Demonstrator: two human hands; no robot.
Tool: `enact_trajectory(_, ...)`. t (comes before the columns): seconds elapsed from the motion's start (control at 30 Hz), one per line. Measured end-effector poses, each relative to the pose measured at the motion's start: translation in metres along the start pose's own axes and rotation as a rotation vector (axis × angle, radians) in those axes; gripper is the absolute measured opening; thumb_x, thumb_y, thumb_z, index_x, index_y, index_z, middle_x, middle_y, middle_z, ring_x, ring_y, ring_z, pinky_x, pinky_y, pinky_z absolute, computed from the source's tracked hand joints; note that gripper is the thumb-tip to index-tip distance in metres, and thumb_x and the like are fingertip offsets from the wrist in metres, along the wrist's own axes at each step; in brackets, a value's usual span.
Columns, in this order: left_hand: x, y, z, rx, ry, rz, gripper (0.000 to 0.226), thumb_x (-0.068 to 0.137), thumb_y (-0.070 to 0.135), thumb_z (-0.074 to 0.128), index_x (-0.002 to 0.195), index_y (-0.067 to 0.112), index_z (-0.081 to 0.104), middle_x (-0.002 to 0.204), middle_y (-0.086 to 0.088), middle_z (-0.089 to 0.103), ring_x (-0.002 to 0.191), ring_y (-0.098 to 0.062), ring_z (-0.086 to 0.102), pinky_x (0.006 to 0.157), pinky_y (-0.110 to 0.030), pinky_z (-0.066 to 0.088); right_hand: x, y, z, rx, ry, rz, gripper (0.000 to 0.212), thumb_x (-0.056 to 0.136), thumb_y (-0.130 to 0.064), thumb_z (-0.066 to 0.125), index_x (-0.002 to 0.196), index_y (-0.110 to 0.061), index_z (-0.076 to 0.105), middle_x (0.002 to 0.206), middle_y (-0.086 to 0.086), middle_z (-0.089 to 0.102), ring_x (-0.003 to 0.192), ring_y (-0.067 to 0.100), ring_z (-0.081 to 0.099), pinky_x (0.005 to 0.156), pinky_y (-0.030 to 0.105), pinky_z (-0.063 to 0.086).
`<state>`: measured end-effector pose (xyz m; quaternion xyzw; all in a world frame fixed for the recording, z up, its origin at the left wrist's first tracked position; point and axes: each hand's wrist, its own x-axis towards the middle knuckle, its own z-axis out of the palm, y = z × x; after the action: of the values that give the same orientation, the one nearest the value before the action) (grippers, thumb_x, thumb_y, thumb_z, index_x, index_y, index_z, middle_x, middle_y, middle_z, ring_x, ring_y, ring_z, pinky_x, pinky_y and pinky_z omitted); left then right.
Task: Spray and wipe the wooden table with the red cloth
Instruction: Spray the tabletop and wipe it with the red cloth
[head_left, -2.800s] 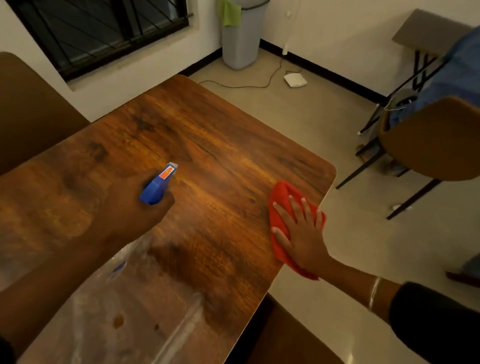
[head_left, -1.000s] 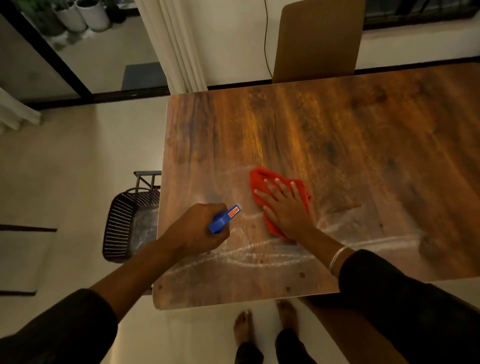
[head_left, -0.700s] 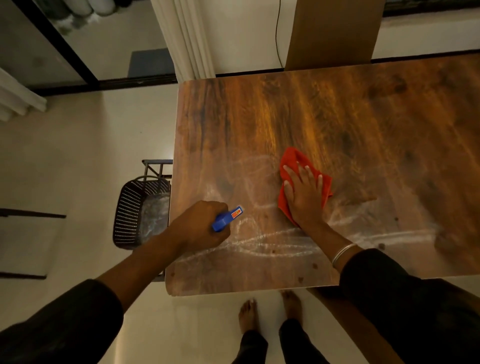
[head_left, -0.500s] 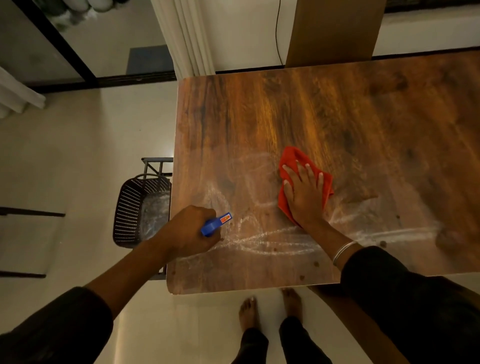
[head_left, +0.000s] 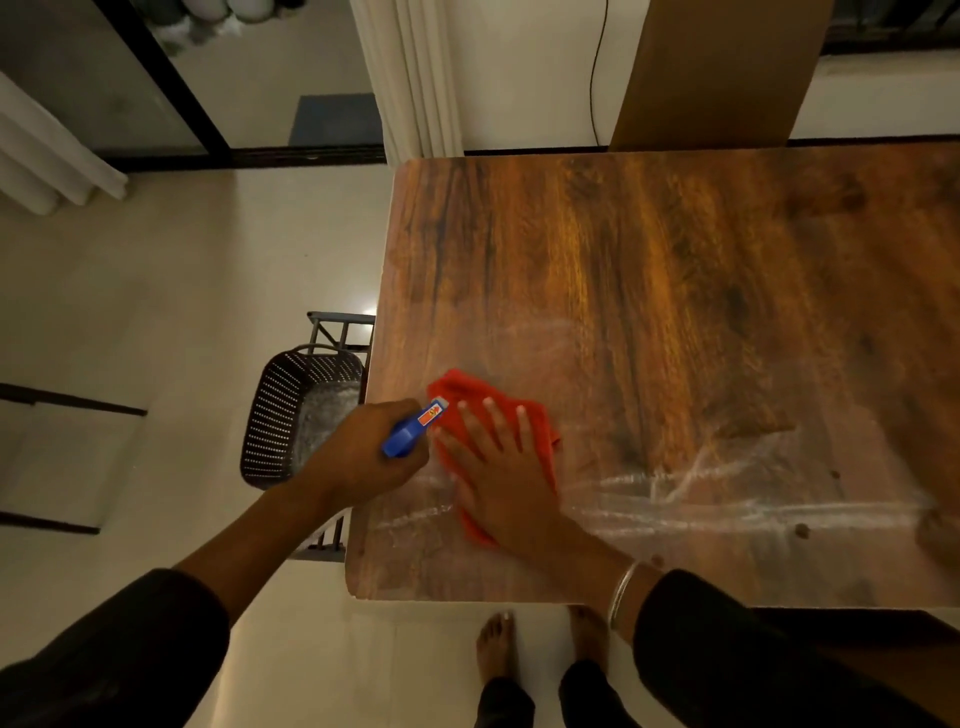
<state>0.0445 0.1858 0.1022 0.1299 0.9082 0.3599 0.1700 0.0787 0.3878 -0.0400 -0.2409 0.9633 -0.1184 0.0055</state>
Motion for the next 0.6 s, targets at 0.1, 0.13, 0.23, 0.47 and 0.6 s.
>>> enact_trajectory(0.1,0.004,-0.006,-0.011,0.002,0.062,-0.01,0.01,0.089,0.021,0.067,0.087,0.025,0.058,0.072,0.004,0.061,0.062,-0.009,0.058,0.064,-0.028,0.05,0.016,0.016,0.001,-0.027,-0.001,-0.177,0.055,0.112,-0.054,0.03,0.164,-0.036,0.036,0.177,0.004,0.024,0.163,0.037,0.019,0.128,0.068,0.01)
enact_trajectory(0.13,0.006,-0.008,-0.016,0.016,0.087,-0.014,0.009,0.089,0.02,0.067,0.085,0.021,0.059,0.072,0.001,0.062,0.062,-0.015,0.059,0.064,-0.032,0.051,0.027,0.033,-0.006,-0.052,-0.013,-0.159,0.056,0.11,-0.054,0.034,0.164,-0.036,0.036,0.177,0.004,0.024,0.163,0.037,0.021,0.128,0.067,0.011)
enact_trajectory(0.23,0.006,-0.021,-0.029,-0.009,0.17,-0.023,0.006,0.088,0.017,0.066,0.09,0.014,0.061,0.074,-0.006,0.063,0.064,-0.02,0.06,0.064,-0.031,0.051,0.068,0.096,-0.032,-0.131,-0.035,0.149,0.064,0.108,-0.057,0.032,0.168,-0.037,0.024,0.178,0.006,0.016,0.163,0.038,0.018,0.127,0.068,0.011)
enact_trajectory(0.47,0.005,-0.045,-0.046,-0.027,0.292,-0.049,0.008,0.09,0.013,0.065,0.093,0.006,0.062,0.074,-0.011,0.064,0.065,-0.024,0.061,0.065,-0.03,0.052,0.071,0.047,-0.021,-0.077,-0.02,0.163,0.067,0.109,-0.058,0.031,0.17,-0.034,0.021,0.179,0.008,0.011,0.164,0.042,0.009,0.124,0.074,0.014)
enact_trajectory(0.6,0.008,-0.055,-0.049,-0.061,0.321,-0.058,0.007,0.09,0.015,0.064,0.091,0.009,0.061,0.072,-0.007,0.062,0.061,-0.02,0.059,0.061,-0.029,0.051,0.014,-0.022,0.015,-0.032,-0.166,-0.493,0.066,0.11,-0.062,0.026,0.17,-0.039,0.013,0.18,0.001,0.002,0.165,0.038,-0.001,0.127,0.07,-0.001)
